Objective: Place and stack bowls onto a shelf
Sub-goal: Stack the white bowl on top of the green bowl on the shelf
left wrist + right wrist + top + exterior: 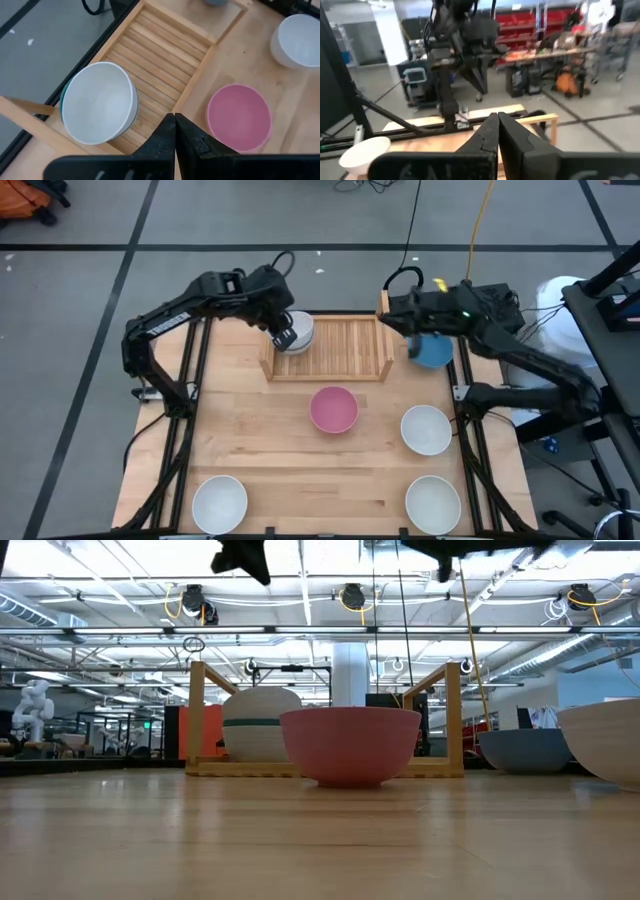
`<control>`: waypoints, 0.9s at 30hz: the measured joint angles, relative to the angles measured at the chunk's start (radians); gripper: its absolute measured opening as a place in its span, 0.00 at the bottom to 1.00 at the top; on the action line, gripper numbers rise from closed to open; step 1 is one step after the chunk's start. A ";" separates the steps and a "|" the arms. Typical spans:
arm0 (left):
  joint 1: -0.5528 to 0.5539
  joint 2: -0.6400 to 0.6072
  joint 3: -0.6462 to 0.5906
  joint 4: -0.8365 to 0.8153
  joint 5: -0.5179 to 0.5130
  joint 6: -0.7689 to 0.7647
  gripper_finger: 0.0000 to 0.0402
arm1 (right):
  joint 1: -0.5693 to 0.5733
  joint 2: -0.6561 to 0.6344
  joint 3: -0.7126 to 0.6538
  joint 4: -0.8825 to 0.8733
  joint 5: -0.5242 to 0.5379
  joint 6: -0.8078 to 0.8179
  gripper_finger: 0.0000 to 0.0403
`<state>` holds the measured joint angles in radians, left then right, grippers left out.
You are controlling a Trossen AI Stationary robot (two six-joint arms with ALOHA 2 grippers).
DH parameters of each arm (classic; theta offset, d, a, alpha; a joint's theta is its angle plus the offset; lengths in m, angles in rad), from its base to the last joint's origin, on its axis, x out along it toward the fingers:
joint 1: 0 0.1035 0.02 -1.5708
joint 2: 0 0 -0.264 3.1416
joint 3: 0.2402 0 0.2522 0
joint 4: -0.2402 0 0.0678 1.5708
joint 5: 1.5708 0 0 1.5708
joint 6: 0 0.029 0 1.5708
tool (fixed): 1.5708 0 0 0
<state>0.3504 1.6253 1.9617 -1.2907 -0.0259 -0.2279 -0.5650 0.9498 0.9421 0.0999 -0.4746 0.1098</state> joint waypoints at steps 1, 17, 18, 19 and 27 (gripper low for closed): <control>0.000 -0.010 0.000 -0.006 -0.001 0.002 0.01 | 0.005 0.038 0.032 -0.009 -0.001 -0.004 0.00; 0.005 -0.130 -0.001 -0.156 -0.073 0.045 0.01 | 0.113 0.533 0.483 -0.211 0.000 -0.184 0.00; 0.005 -0.138 -0.001 -0.157 -0.081 0.043 0.01 | 0.116 0.562 0.509 -0.216 0.000 -0.184 0.00; 0.008 -0.148 -0.001 -0.158 -0.088 0.043 0.01 | 0.118 0.590 0.534 -0.223 0.000 -0.189 0.00; 0.012 -0.210 -0.001 -0.159 -0.132 0.042 0.01 | 0.122 0.812 0.660 -0.258 0.002 -0.201 0.00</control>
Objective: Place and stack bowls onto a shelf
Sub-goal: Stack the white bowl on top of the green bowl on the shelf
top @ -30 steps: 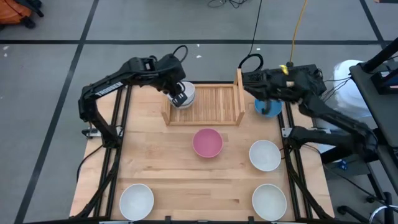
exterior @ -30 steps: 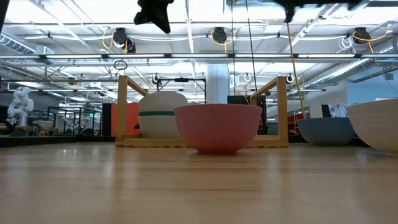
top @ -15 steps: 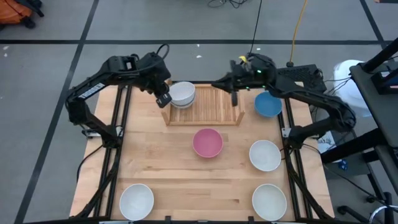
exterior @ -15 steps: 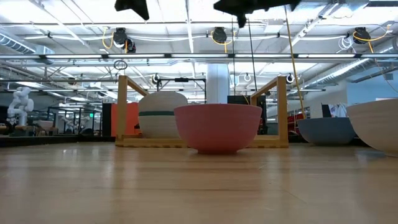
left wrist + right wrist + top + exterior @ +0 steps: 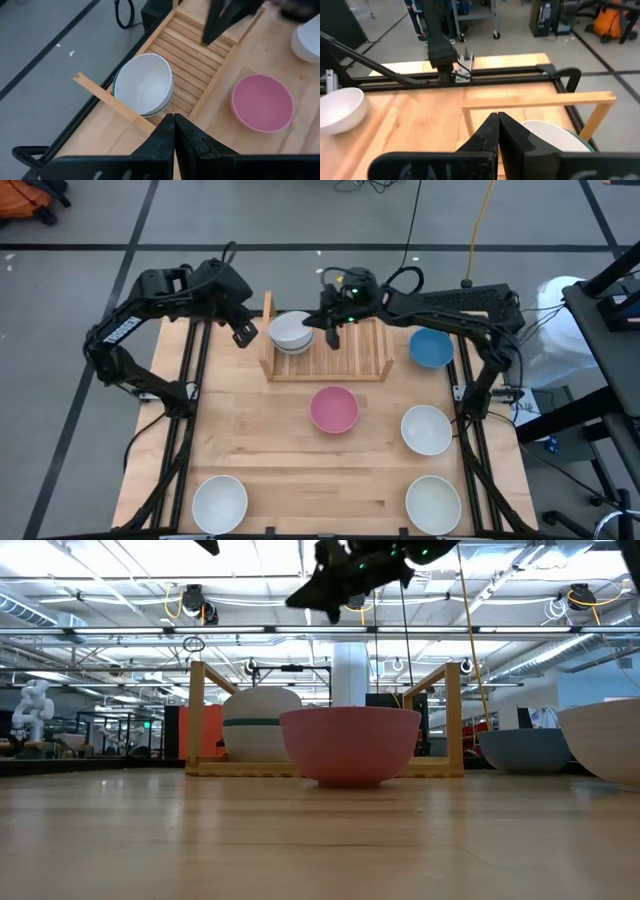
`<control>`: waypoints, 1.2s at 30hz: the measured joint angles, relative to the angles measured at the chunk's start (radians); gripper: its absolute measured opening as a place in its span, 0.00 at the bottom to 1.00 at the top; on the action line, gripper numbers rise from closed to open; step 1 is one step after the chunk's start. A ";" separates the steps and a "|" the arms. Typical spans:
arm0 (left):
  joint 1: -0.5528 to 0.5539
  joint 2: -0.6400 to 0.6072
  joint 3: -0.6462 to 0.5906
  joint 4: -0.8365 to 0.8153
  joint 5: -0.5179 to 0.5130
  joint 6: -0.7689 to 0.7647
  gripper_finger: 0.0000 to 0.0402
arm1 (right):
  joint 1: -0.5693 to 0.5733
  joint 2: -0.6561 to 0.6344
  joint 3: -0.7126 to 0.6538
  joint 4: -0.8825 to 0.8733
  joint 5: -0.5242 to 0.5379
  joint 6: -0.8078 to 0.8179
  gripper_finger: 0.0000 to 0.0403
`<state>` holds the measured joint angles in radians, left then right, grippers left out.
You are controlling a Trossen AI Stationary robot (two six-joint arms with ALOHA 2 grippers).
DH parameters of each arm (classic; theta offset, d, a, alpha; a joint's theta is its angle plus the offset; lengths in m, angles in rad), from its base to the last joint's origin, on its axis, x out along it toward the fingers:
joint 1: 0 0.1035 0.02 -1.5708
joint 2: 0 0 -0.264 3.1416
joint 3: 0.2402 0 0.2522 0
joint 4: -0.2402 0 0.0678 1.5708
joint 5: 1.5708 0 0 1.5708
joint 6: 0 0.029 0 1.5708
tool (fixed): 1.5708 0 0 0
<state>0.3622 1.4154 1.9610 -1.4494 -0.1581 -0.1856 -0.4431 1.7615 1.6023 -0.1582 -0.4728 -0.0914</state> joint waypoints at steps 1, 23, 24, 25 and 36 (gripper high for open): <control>0.000 -0.008 0.000 -0.003 -0.001 0.000 0.01 | 0.000 0.019 0.007 0.003 0.000 0.000 0.00; 0.005 -0.036 0.000 -0.052 -0.010 0.024 0.01 | -0.005 0.234 0.014 0.042 0.054 -0.025 0.00; 0.005 -0.036 0.000 -0.053 -0.010 0.024 0.01 | -0.002 0.235 0.014 0.041 0.054 -0.025 0.00; 0.005 -0.036 0.000 -0.052 -0.010 0.024 0.01 | -0.001 0.235 0.014 0.041 0.054 -0.025 0.00; 0.005 -0.036 0.000 -0.052 -0.010 0.025 0.01 | 0.015 0.235 -0.064 0.080 0.058 -0.023 0.00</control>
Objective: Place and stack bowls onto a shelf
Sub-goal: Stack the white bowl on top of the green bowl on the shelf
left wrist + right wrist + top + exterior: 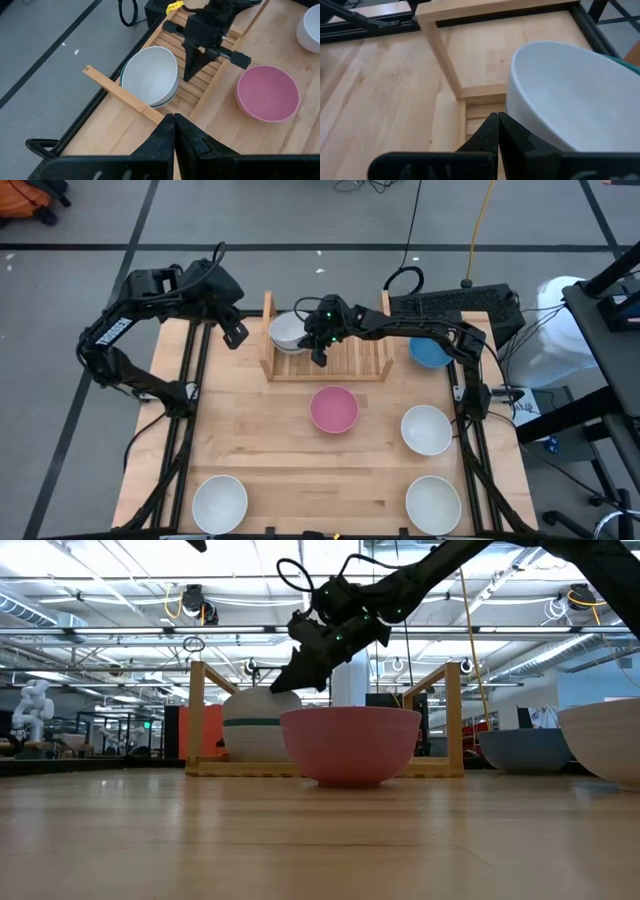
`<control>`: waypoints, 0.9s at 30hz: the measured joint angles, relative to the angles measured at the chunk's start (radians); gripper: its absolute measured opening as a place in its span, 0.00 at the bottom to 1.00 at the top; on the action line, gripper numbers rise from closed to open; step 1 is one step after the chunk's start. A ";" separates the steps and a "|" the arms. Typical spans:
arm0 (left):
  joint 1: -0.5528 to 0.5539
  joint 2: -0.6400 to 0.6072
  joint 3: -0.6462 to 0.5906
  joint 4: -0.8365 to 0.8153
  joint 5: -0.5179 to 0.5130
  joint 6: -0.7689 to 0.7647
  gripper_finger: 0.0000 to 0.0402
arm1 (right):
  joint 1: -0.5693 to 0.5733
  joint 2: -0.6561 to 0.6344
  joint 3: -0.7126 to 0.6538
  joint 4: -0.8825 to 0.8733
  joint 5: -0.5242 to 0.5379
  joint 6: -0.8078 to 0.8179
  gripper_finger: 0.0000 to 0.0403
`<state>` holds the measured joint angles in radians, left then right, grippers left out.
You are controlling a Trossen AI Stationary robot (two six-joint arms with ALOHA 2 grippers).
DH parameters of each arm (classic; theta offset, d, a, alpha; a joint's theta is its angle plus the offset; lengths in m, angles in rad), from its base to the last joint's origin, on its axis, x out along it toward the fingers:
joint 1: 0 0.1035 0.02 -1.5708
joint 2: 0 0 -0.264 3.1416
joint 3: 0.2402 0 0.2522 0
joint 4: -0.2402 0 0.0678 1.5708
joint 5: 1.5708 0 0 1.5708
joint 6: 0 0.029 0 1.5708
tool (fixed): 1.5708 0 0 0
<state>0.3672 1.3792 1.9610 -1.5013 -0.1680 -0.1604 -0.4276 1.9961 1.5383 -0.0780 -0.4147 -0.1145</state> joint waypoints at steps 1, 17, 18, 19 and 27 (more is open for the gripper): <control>0.000 0.000 0.000 0.000 0.000 0.000 0.01 | 0.000 0.000 0.000 0.005 0.000 0.000 0.00; 0.000 0.000 0.000 -0.001 0.000 0.006 0.01 | -0.017 -0.076 0.001 0.059 -0.006 -0.005 0.00; 0.000 0.000 0.000 -0.001 0.000 0.008 0.01 | -0.018 -0.077 0.001 0.060 -0.005 -0.012 0.00; 0.000 0.000 0.000 -0.003 0.000 0.008 0.01 | -0.018 -0.077 0.001 0.060 -0.006 -0.019 0.00; 0.000 0.000 0.000 -0.015 0.000 0.008 0.01 | -0.015 -0.076 0.001 0.057 -0.008 0.019 0.08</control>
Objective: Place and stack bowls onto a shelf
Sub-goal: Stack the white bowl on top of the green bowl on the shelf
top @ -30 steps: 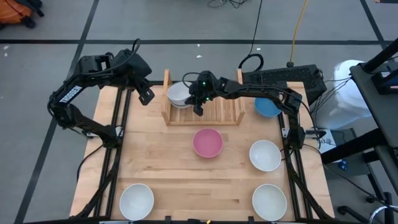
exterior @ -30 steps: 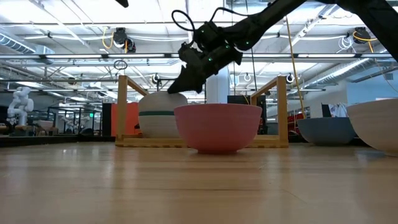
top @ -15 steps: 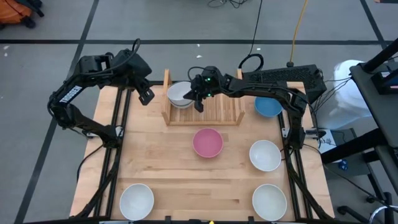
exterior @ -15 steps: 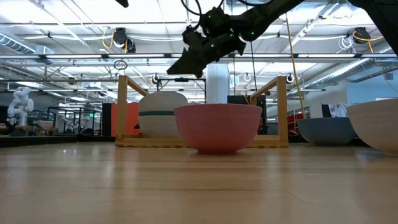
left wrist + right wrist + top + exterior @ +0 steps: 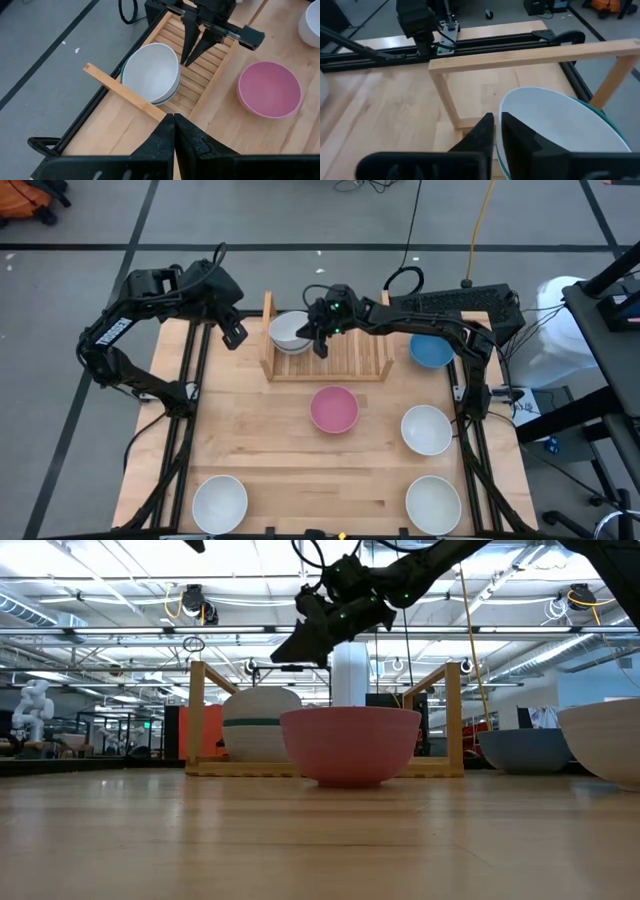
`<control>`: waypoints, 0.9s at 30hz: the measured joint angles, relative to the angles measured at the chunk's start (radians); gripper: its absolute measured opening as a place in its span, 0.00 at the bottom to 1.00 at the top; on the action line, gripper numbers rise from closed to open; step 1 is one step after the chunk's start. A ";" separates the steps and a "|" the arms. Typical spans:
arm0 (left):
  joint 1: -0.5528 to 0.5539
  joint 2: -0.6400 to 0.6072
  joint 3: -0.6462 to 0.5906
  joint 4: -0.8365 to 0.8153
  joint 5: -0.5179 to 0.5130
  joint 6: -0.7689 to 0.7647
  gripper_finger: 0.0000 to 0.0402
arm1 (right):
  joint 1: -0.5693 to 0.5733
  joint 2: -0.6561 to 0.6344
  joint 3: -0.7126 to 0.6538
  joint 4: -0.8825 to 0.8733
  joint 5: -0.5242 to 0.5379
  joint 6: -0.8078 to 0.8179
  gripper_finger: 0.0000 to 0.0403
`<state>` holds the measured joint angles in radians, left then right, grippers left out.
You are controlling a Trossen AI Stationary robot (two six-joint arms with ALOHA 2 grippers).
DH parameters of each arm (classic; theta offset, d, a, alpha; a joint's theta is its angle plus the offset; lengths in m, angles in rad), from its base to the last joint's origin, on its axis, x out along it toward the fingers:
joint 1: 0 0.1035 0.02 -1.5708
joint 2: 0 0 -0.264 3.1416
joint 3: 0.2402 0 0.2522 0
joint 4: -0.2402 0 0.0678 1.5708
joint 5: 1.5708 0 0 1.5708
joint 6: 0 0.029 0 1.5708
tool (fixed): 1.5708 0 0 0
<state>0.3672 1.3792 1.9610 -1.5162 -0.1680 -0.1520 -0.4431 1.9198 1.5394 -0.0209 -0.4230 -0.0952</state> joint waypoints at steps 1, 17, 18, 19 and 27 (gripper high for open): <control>0.000 0.000 0.000 0.000 0.000 0.000 0.01 | 0.000 0.000 0.000 -0.001 0.000 0.001 0.10; 0.000 0.000 0.000 -0.003 0.000 0.012 0.01 | -0.008 0.000 0.019 -0.163 0.059 -0.299 0.16; 0.000 0.000 0.000 -0.002 0.000 0.013 0.01 | -0.008 0.000 0.021 -0.162 0.094 -0.314 0.15; 0.000 0.000 0.000 -0.002 0.000 0.013 0.01 | -0.008 0.000 0.021 -0.163 0.117 -0.326 0.15; 0.000 0.000 0.000 -0.003 0.000 0.014 0.01 | -0.014 0.000 0.021 -0.209 0.134 -0.344 0.11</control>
<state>0.3672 1.3792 1.9610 -1.5188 -0.1677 -0.1378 -0.4576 1.9202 1.5600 -0.2298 -0.2893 -0.4393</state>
